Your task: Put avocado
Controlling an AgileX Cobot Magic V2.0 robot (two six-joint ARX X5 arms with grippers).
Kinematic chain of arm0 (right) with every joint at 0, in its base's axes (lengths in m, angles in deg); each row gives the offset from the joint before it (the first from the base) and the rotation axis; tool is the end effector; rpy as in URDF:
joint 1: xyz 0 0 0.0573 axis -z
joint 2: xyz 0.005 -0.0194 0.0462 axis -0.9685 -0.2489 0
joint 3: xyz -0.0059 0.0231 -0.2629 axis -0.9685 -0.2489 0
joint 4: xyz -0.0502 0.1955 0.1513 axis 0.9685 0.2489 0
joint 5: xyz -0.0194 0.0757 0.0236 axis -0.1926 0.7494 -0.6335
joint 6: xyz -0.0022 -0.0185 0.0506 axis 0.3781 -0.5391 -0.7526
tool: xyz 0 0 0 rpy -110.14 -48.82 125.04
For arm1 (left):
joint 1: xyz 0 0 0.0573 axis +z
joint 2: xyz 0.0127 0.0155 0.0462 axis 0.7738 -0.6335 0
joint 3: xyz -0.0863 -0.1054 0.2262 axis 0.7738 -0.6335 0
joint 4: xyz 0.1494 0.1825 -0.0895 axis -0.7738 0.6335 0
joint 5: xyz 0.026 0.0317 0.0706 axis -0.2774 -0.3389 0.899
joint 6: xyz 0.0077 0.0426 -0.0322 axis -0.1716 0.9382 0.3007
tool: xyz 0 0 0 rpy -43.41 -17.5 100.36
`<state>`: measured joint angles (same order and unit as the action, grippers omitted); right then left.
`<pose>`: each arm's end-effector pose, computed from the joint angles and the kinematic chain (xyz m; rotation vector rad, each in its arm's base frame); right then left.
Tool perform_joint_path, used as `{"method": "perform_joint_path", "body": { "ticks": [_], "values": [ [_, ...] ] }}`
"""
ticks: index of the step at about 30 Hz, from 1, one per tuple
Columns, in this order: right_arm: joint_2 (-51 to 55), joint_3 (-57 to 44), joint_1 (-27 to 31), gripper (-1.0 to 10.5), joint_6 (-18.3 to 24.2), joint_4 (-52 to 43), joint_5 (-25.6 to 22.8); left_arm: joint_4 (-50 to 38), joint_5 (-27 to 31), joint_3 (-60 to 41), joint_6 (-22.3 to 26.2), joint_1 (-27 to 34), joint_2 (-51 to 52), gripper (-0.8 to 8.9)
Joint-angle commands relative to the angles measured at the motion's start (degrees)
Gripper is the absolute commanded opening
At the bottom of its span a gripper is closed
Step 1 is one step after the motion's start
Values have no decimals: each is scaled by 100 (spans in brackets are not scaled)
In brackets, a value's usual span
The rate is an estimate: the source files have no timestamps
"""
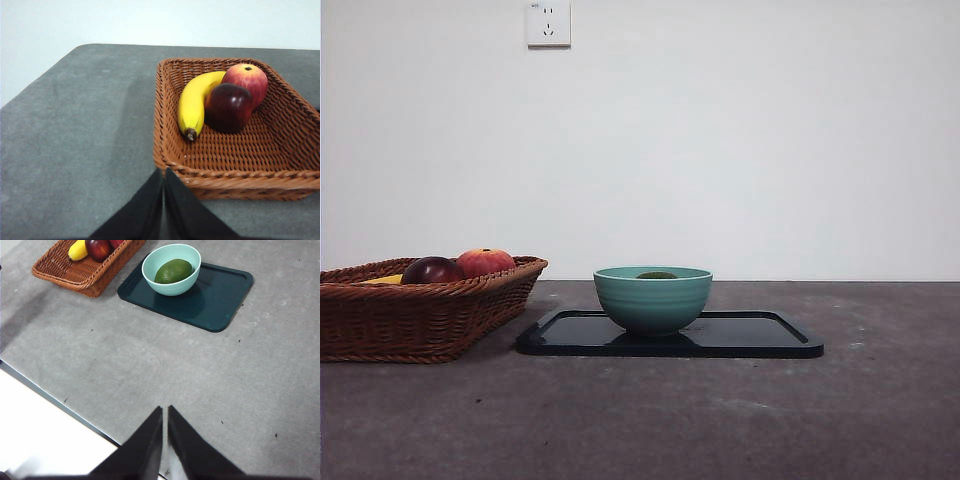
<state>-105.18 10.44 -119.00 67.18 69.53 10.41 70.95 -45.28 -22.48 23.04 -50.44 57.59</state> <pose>0.0149 0.0122 0.3286 0.0559 0.6729 0.5805 0.0958 0.0010 0.1556 -0.0134 0.1721 0.0293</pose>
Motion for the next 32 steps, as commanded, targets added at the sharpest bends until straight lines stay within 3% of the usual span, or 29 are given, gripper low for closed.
{"method": "perform_joint_path", "body": {
  "ticks": [1, 30, 31, 32],
  "values": [
    [-4, 50, -48, 9, -55, -72, -2, -61, 13, -85, -55, 11, 120, 6],
    [-4, 50, -20, 9, -55, -74, -15, 39, 15, -129, -4, 11, 118, 6],
    [-4, 50, 87, 9, -17, -74, -22, 39, 15, -129, -4, 11, 118, 6],
    [4, 50, 199, 9, 295, -70, -50, 39, 15, -129, -4, 11, 118, 6]
  ]
}}
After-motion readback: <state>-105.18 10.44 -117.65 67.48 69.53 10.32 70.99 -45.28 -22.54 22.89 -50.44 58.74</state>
